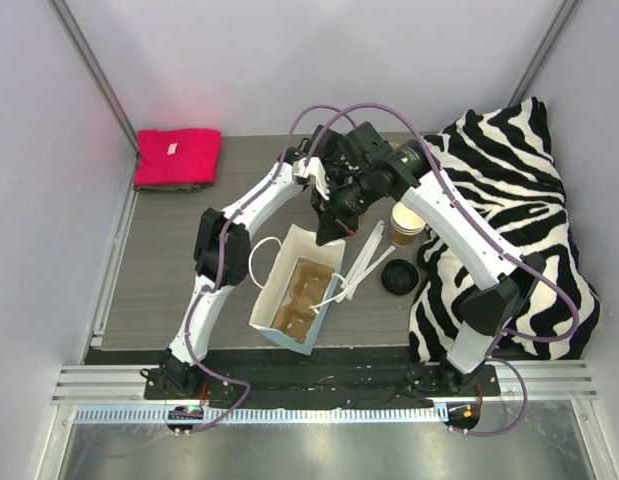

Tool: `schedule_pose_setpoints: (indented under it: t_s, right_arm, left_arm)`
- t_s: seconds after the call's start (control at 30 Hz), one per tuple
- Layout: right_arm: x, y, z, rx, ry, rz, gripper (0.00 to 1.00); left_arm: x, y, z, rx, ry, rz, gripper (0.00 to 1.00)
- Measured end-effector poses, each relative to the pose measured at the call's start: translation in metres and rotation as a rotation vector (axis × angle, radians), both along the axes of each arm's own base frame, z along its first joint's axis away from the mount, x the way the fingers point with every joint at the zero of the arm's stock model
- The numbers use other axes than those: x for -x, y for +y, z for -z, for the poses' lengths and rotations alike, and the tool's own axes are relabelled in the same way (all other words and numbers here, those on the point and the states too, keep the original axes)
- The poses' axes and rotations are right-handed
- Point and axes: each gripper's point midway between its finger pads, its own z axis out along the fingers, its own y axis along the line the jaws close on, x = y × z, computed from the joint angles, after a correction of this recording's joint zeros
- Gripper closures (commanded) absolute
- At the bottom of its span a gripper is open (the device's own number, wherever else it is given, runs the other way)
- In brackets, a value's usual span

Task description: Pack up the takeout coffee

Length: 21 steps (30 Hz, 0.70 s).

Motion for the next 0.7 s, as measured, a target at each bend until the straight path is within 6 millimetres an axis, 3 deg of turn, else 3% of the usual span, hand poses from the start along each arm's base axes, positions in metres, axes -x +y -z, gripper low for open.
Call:
schedule_pose_setpoints:
  t_s: [0.47, 0.7]
  right_arm:
    - [-0.001, 0.001, 0.003, 0.004, -0.001, -0.007, 0.99]
    - [-0.001, 0.001, 0.003, 0.004, -0.002, -0.008, 0.99]
  left_arm:
    - [-0.004, -0.005, 0.014, -0.027, -0.021, 0.005, 0.02]
    - [-0.001, -0.012, 0.014, -0.034, -0.040, 0.020, 0.12]
